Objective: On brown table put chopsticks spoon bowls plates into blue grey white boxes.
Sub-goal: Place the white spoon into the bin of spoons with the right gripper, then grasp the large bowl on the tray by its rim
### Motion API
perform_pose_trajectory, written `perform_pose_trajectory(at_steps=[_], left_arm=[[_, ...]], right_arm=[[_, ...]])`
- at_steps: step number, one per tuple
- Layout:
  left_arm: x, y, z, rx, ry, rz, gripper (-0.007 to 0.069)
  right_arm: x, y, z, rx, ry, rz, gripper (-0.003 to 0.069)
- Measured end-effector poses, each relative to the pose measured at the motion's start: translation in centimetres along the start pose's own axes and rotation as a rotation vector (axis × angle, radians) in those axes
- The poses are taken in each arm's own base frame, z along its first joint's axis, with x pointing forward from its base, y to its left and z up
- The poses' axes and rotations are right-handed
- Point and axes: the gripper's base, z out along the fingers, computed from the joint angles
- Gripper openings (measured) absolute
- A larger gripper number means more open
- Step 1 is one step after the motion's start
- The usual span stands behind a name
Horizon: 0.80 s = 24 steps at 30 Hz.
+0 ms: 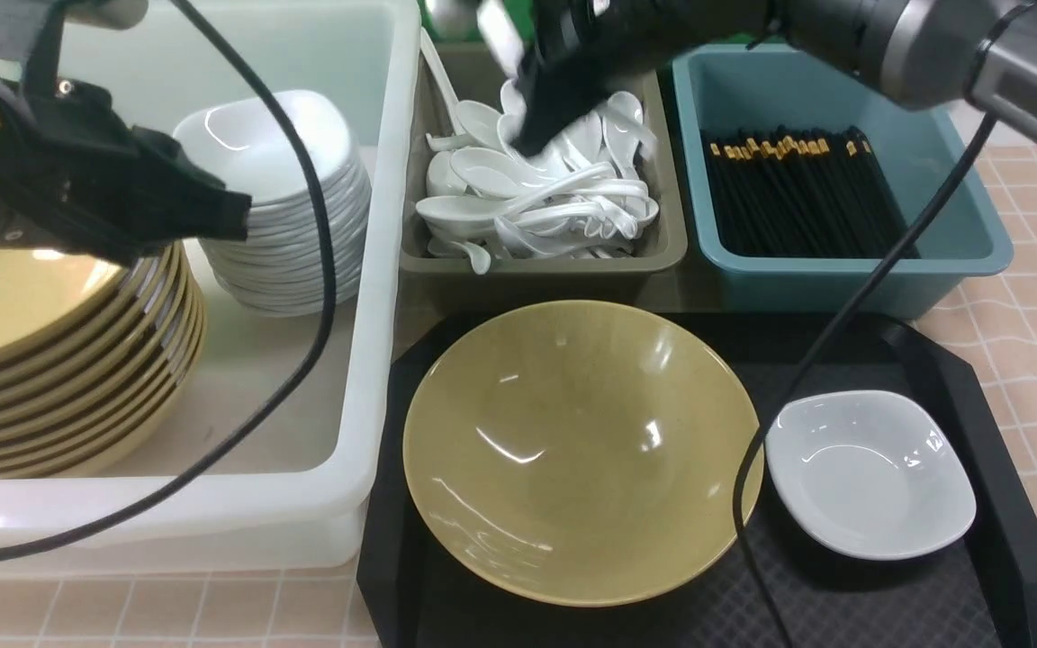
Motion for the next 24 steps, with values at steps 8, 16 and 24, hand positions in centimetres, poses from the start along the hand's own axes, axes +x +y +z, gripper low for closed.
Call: perform_pose_trajectory(at_steps=[8, 16, 24], left_arm=[[0.0, -0.8, 2.6, 0.130, 0.099, 0.000, 0.0001], [-4.2, -2.2, 6.6, 0.286, 0.243, 0.099, 0.0046], [-4.2, -8.9, 12.7, 0.374, 0.449, 0.309, 0.0351]], right_arm=[[1.7, -0.4, 4.6, 0.055, -0.102, 0.160, 0.0435], [-1.4, -2.9, -3.4, 0.025, 0.049, 0.240, 0.0684], [-0.3, -2.8, -10.8, -0.077, 0.314, 0.147, 0.0581]])
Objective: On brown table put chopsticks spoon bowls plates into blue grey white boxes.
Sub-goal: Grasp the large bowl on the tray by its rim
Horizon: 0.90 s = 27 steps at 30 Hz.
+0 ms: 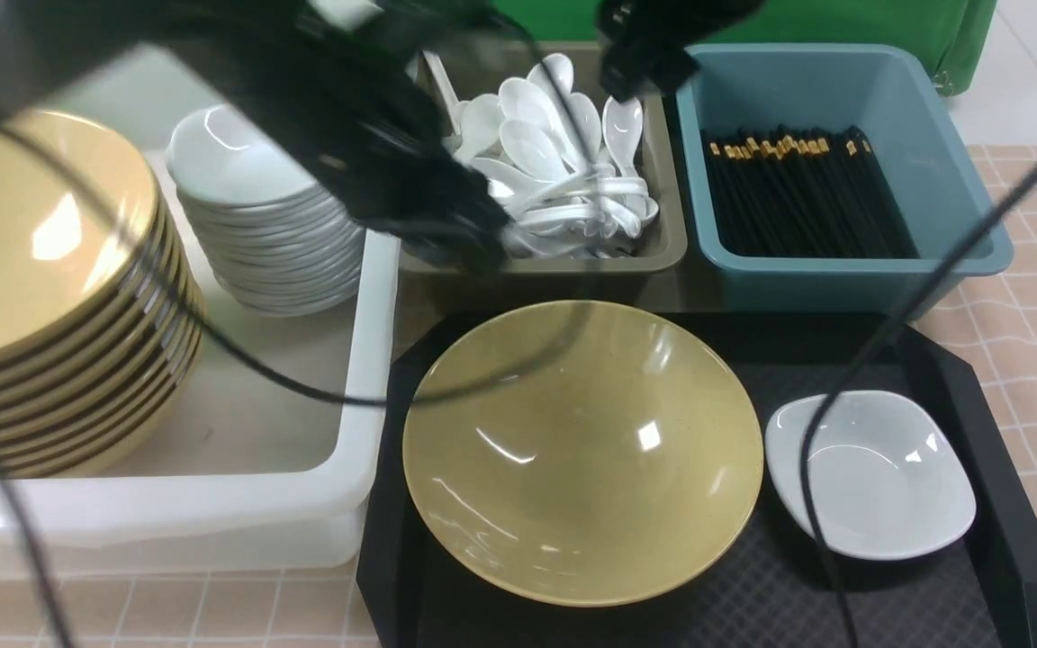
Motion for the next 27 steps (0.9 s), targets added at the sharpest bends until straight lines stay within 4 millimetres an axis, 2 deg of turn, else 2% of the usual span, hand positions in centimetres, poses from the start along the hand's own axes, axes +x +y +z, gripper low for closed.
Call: perform_pose_trajectory(at_steps=[1, 3, 4, 6, 11, 17, 20, 23, 24, 25, 27], left_arm=[[-0.1, -0.2, 0.4, -0.004, 0.013, 0.000, 0.0370], [-0.4, -1.0, 3.1, -0.058, 0.099, 0.027, 0.0477], [-0.3, -1.0, 3.5, -0.063, 0.109, 0.021, 0.0484], [-0.2, -0.7, 5.2, -0.132, 0.161, 0.025, 0.0532], [-0.6, -0.1, 7.3, -0.204, 0.149, 0.009, 0.0549], [-0.6, 0.2, 8.7, -0.206, 0.144, -0.004, 0.0540], [-0.3, 0.1, 9.8, -0.181, 0.180, -0.022, 0.0497], [0.0, -0.2, 10.5, -0.168, 0.216, -0.019, 0.0395], [0.0, -0.2, 10.5, -0.168, 0.216, -0.019, 0.0386], [0.1, -0.4, 10.5, -0.168, 0.226, -0.012, 0.0304], [0.1, -0.5, 10.5, -0.163, 0.235, -0.001, 0.0198]], right_arm=[[0.2, 0.1, 0.0, -0.004, 0.010, -0.001, 0.0569], [1.6, 0.4, -1.8, -0.010, 0.028, -0.004, 0.0488], [1.6, 0.4, -1.8, -0.010, 0.029, -0.004, 0.0482], [3.0, 0.7, -3.6, -0.013, 0.036, -0.018, 0.0419], [4.8, 1.3, -5.0, -0.022, 0.057, -0.047, 0.0319], [5.6, 1.6, -4.6, -0.034, 0.088, -0.057, 0.0240], [5.6, 1.6, -4.5, -0.036, 0.092, -0.058, 0.0231], [5.6, 1.6, -4.5, -0.036, 0.092, -0.059, 0.0232], [5.6, 1.6, -4.5, -0.036, 0.092, -0.059, 0.0232], [5.6, 1.6, -4.5, -0.036, 0.092, -0.059, 0.0232], [5.6, 1.6, -4.5, -0.035, 0.091, -0.061, 0.0232]])
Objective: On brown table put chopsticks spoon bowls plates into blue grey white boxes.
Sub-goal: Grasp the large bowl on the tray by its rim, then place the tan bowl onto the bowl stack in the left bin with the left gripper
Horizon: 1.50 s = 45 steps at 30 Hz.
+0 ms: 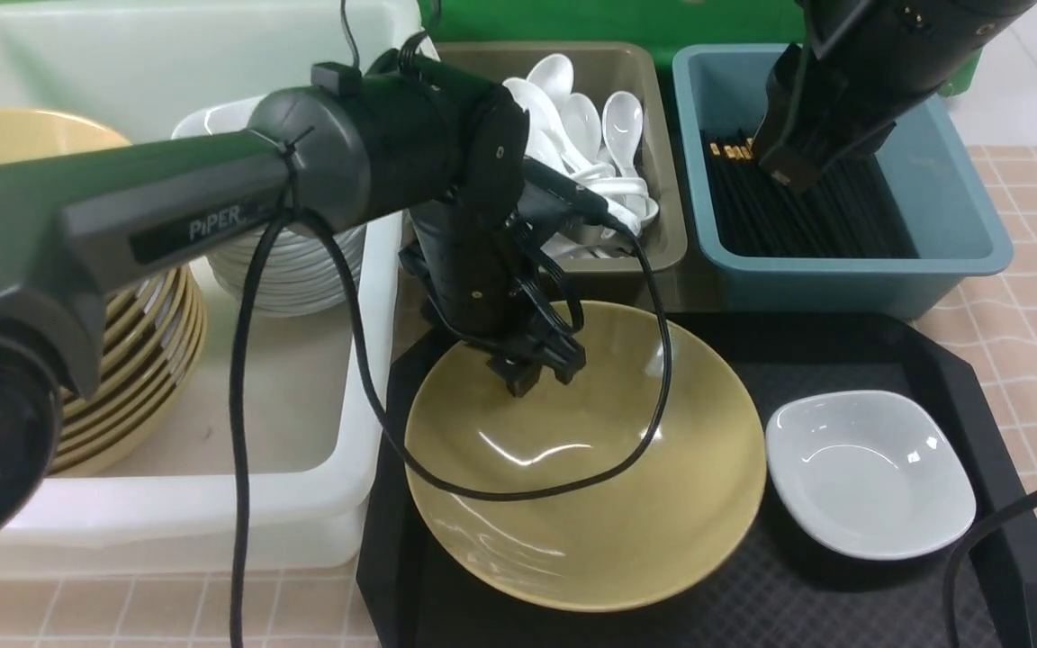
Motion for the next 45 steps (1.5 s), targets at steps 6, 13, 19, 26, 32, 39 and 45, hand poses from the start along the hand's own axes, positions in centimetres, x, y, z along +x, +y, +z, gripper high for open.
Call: perform_pose_trajectory(at_steps=[6, 13, 19, 26, 32, 39, 45], left_arm=[[0.2, -0.4, -1.5, 0.058, 0.002, -0.014, 0.0112], [1.9, 2.6, -8.6, 0.186, -0.180, -0.102, 0.0010], [8.3, 7.7, -21.0, 0.237, -0.518, -0.239, 0.0008], [19.8, 12.2, -29.6, -0.084, -0.676, -0.574, 0.0006], [26.6, 14.7, -29.0, -0.247, -0.628, -0.880, 0.0006], [28.4, 18.1, -23.6, -0.295, -0.526, -1.006, 0.0010], [27.8, 18.8, -22.1, -0.363, -0.409, -0.951, 0.0152]], right_arm=[[0.0, 0.0, 0.0, 0.000, 0.000, -0.026, 0.0232], [0.1, 0.0, -0.8, 0.008, -0.017, -0.054, 0.0232], [0.7, 0.0, -3.2, 0.032, -0.068, -0.065, 0.0232], [0.5, -0.1, -4.0, 0.049, -0.115, -0.064, 0.0232], [-0.2, 0.0, -4.1, 0.036, -0.198, -0.050, 0.0232], [-0.4, 0.1, -4.1, 0.031, -0.217, -0.047, 0.0235], [-0.4, 0.1, -4.1, 0.028, -0.217, -0.046, 0.0236]])
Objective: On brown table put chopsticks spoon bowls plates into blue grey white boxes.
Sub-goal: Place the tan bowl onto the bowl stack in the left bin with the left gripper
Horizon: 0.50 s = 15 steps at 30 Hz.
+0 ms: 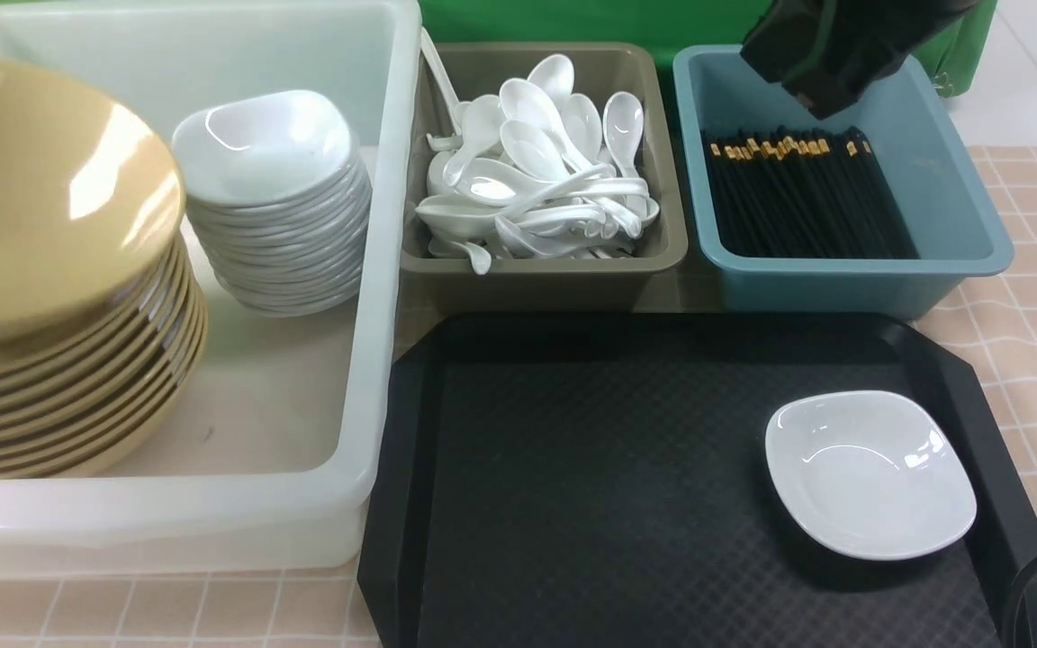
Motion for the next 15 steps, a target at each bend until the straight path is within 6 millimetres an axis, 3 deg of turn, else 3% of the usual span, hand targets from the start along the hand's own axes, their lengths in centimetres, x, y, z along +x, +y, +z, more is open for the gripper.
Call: perform_pose_trajectory(at_steps=[1, 3, 4, 5, 8, 12, 15], left_arm=[[0.0, 0.0, 0.0, -0.003, 0.002, -0.001, 0.0161], [-0.1, -0.2, 0.1, -0.048, 0.002, 0.020, 0.0298], [-0.1, -0.1, 0.1, -0.052, 0.003, 0.020, 0.0308], [-0.2, -0.3, -0.1, -0.074, -0.009, 0.025, 0.0387], [-0.7, -0.8, -1.1, -0.117, -0.025, 0.059, 0.0510], [-1.5, -2.4, -3.5, -0.137, -0.064, 0.113, 0.0584], [-2.0, -5.9, -6.4, -0.040, -0.133, 0.135, 0.0589]], right_arm=[[0.0, 0.0, 0.0, 0.000, 0.000, 0.000, 0.0236], [0.0, 0.0, 0.0, 0.000, 0.000, 0.000, 0.0236], [0.0, 0.0, 0.0, 0.000, 0.000, 0.000, 0.0236], [0.0, 0.0, 0.0, 0.000, 0.000, 0.000, 0.0236], [0.0, 0.0, 0.0, -0.002, 0.003, 0.000, 0.0236], [0.1, 0.1, 0.0, -0.006, 0.008, 0.001, 0.0236], [0.6, 0.0, 0.0, 0.000, 0.062, 0.019, 0.0236]])
